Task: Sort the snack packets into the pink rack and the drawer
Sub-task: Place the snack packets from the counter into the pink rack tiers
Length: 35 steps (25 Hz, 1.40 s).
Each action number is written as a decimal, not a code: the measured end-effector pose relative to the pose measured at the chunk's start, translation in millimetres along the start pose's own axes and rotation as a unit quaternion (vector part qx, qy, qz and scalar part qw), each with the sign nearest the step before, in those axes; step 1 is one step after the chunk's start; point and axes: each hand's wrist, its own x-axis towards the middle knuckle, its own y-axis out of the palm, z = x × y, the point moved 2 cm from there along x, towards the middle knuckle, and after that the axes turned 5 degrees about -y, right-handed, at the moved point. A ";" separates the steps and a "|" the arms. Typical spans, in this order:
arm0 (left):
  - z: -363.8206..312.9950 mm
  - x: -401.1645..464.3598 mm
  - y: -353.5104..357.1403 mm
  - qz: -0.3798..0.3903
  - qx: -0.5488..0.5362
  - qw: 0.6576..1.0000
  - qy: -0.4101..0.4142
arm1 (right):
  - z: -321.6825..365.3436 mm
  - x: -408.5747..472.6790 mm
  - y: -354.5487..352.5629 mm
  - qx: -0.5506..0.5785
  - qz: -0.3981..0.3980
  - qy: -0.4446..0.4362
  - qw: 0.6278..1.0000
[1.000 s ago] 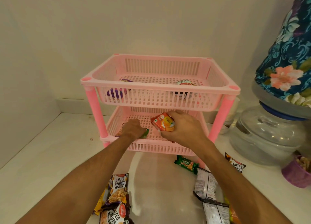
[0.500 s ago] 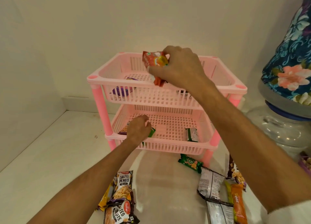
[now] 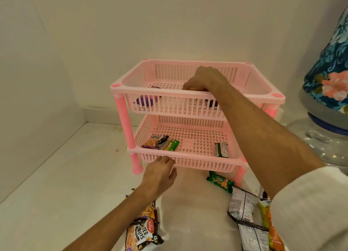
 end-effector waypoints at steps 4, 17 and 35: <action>2.3 -17.9 -3.2 0.104 0.068 0.988 -0.093 | -0.4 0.9 1.4 -0.063 -0.034 -0.014 0.997; 16.4 -83.2 4.6 0.226 0.080 0.940 -0.241 | 1.2 -151.2 25.7 0.045 -0.081 -0.154 0.984; -3.4 -118.8 0.3 0.274 0.030 0.914 -0.299 | -193.7 -203.5 227.3 -0.118 0.110 0.182 0.970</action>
